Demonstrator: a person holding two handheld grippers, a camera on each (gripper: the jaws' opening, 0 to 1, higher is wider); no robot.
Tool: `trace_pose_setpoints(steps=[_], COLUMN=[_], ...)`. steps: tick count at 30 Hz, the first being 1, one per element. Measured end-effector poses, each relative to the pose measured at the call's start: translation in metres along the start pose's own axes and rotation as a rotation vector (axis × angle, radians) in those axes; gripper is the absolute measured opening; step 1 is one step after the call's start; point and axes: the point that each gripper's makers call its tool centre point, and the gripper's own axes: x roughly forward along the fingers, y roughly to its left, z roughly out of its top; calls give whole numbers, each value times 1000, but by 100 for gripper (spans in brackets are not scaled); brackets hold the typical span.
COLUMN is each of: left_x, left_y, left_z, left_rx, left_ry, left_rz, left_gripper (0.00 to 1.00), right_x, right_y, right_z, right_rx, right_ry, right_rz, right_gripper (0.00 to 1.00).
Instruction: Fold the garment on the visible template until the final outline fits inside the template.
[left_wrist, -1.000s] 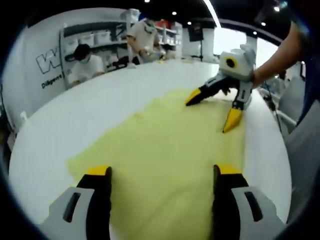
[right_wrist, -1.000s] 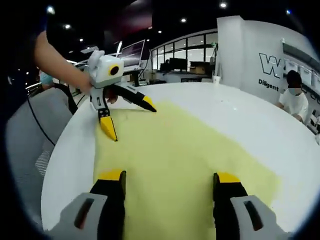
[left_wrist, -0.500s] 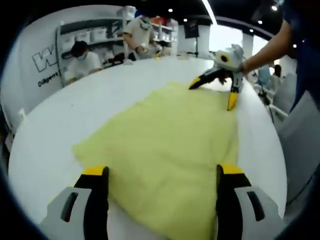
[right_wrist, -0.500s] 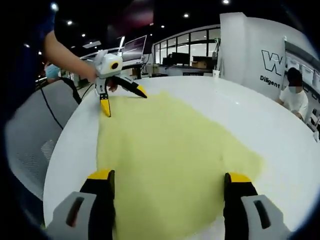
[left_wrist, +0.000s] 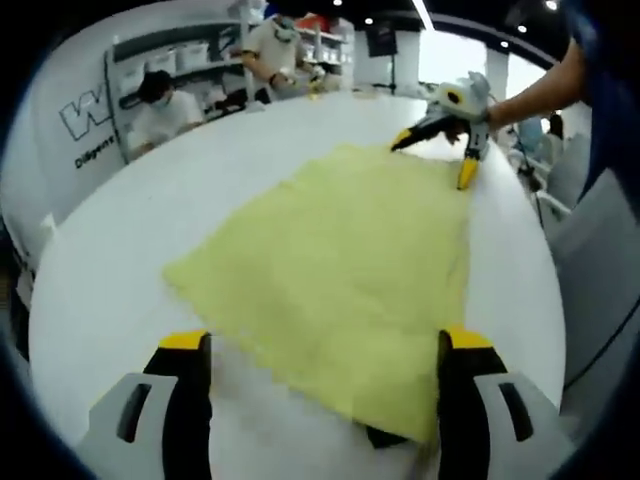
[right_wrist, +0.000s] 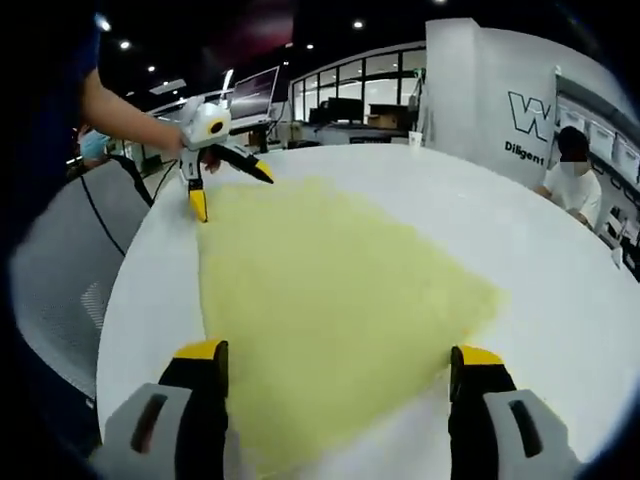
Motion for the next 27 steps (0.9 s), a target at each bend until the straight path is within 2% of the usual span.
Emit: trace_pose_setpoints(steps=[1, 2, 4, 6, 8, 11, 13, 15, 20, 21, 27], left_x=[-2, -12, -20, -25, -32, -44, -52, -59, -78, -83, -95], left_y=[0, 1, -3, -7, -11, -16, -17, -21, -37, -41, -52], left_z=[0, -5, -6, -9, -7, 10, 22, 32, 52, 55, 54], left_rx=[-2, -15, -14, -28, -62, -166, -260, -303, -359, -374, -383], left_ry=[0, -4, -8, 12, -2, -84, -172, -213, -257, -271, -271], left_rz=[3, 16, 14, 14, 18, 50, 63, 78, 137, 143, 172], left_gripper=[95, 97, 97, 99, 99, 99, 99, 99, 99, 99, 99], right_x=[-1, -12, -19, -25, -38, -46, -57, -65, -87, -91, -107], right_y=[0, 7, 14, 16, 18, 19, 22, 24, 32, 31, 49], right_z=[1, 4, 5, 3, 6, 8, 12, 17, 34, 32, 33], right_rx=[9, 14, 32, 84, 156, 211, 233, 242, 267, 261, 265], right_ry=[-8, -14, -22, -35, -76, -113, -147, -175, -248, -252, -262], right_rz=[-5, -19, -26, -43, -90, -109, -140, -162, -203, -207, -175], right_gripper=[99, 99, 99, 99, 99, 99, 99, 99, 99, 99, 99])
